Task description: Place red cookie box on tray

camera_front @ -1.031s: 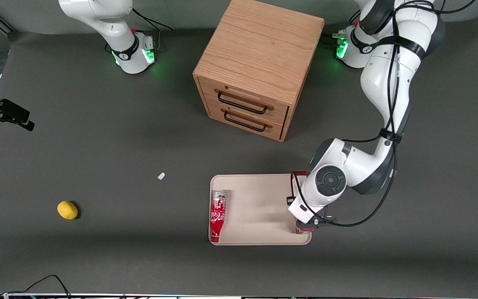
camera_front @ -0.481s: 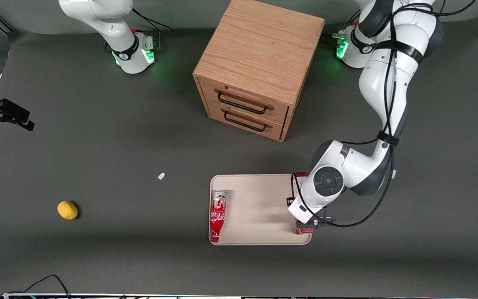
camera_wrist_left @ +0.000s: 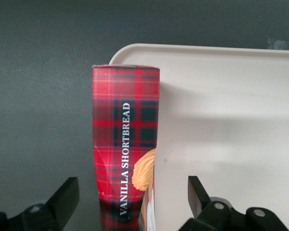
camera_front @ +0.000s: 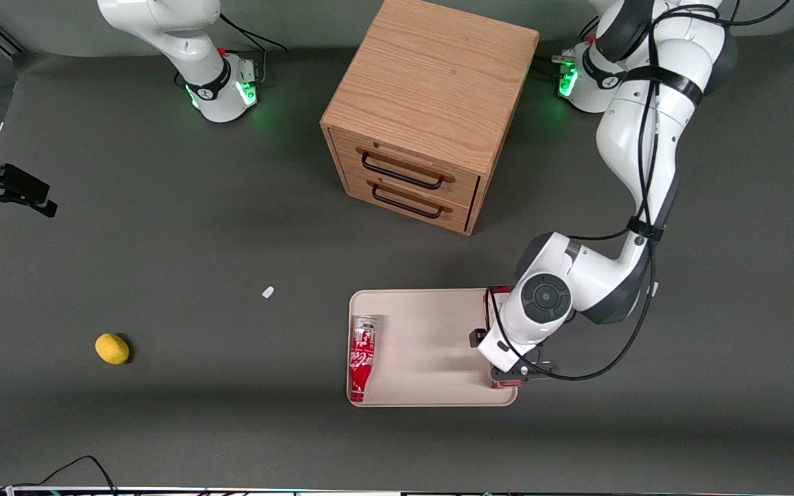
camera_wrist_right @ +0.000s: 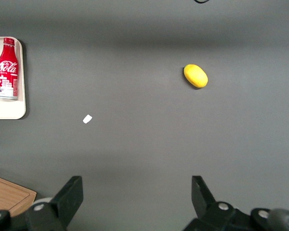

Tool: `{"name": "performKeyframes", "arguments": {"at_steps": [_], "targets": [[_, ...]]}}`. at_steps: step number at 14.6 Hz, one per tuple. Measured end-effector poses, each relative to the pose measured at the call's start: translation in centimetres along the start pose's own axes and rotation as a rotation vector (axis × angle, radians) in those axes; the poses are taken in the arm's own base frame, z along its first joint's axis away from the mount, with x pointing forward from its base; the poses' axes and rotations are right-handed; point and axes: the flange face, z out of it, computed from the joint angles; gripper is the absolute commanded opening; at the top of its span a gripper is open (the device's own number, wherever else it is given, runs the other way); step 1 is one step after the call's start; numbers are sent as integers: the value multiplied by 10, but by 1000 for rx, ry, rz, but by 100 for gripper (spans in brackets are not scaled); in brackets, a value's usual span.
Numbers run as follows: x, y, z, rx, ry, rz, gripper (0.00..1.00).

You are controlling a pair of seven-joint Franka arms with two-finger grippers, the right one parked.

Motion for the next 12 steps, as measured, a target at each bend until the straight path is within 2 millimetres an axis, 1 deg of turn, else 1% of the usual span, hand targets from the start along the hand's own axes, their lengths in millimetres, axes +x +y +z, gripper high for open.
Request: {"name": "performKeyframes", "arguments": {"at_steps": [4, 6, 7, 9, 10, 12], "targets": [[3, 1, -12, -7, 17, -2, 100], [6, 0, -30, -30, 31, -17, 100], [8, 0, -46, -53, 38, -33, 100], [13, -8, -89, -98, 63, -70, 100], [15, -18, -111, -111, 77, -89, 100], [13, -51, -156, -118, 97, -129, 100]]}}
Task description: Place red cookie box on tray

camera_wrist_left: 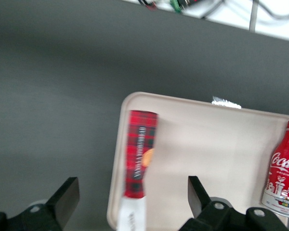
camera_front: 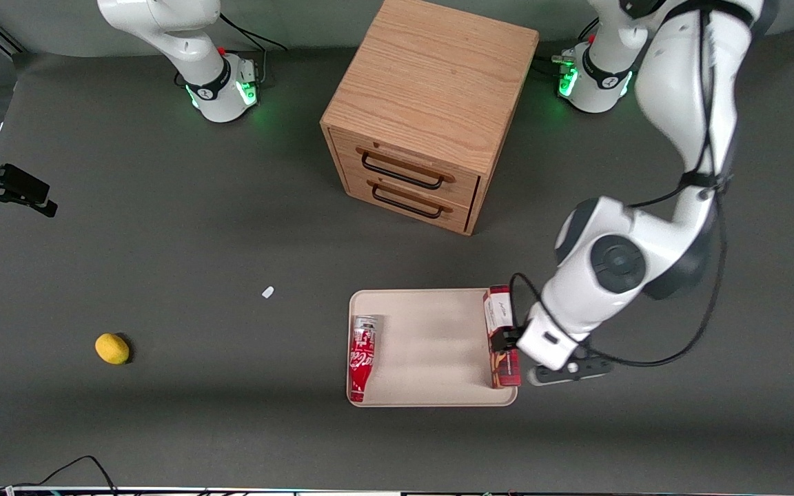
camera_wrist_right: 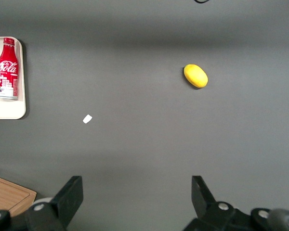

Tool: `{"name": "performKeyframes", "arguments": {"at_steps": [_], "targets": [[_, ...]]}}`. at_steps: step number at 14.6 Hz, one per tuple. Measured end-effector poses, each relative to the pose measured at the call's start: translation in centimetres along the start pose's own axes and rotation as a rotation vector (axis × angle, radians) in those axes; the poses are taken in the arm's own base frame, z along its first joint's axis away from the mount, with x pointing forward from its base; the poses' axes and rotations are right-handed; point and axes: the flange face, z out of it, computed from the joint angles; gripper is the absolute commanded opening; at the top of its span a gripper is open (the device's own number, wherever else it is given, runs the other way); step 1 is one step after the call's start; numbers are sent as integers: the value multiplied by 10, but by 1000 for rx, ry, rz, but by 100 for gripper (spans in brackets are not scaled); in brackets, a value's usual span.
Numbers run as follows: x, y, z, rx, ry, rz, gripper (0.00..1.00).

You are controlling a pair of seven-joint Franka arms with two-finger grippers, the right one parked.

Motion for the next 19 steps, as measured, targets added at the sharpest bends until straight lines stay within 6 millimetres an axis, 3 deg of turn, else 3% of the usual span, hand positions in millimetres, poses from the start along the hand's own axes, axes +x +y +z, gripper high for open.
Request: {"name": "performKeyframes", "arguments": {"at_steps": [3, 7, 13, 16, 19], "targets": [[-2, -52, -66, 12, -17, -17, 100], [-19, -139, -147, 92, -83, 5, 100], [-58, -236, -244, 175, -119, 90, 100], [-71, -261, -278, 184, -107, 123, 100], [-88, -260, -300, 179, -116, 139, 100]]}}
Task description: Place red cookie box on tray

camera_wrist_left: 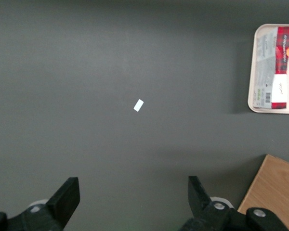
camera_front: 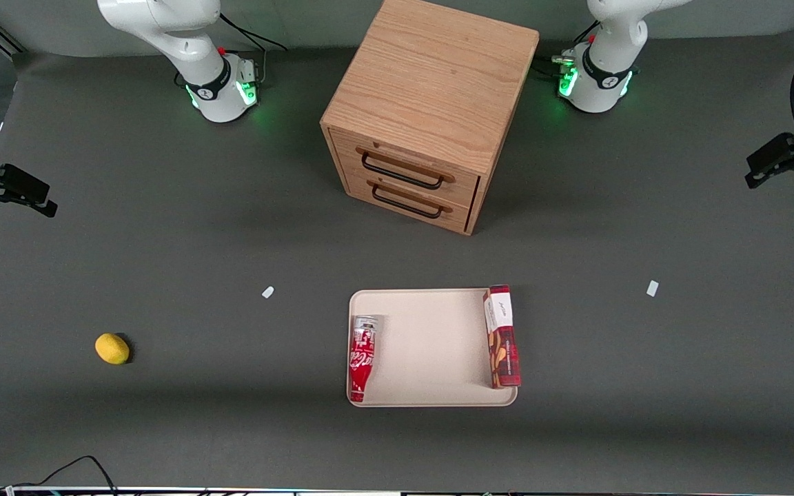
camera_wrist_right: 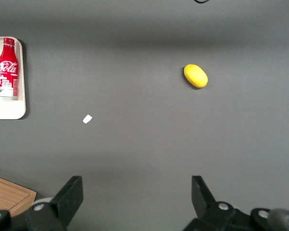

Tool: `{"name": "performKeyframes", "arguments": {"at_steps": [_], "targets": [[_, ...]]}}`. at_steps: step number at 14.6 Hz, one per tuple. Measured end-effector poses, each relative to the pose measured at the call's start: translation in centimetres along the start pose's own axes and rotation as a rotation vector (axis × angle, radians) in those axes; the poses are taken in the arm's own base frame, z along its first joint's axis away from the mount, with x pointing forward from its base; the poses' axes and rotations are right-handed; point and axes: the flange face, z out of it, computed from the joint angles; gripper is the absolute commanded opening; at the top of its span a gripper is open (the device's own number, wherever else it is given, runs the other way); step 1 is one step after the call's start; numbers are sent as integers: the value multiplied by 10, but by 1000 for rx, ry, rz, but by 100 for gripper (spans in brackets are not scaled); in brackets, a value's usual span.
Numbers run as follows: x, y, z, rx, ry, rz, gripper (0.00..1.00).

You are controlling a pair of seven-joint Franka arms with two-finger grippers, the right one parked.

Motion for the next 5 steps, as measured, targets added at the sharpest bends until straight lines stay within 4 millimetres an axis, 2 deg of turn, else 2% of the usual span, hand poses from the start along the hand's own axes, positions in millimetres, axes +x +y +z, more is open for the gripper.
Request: {"name": "performKeyframes", "arguments": {"at_steps": [5], "targets": [[-11, 0, -10, -32, -7, 23, 100]]}}
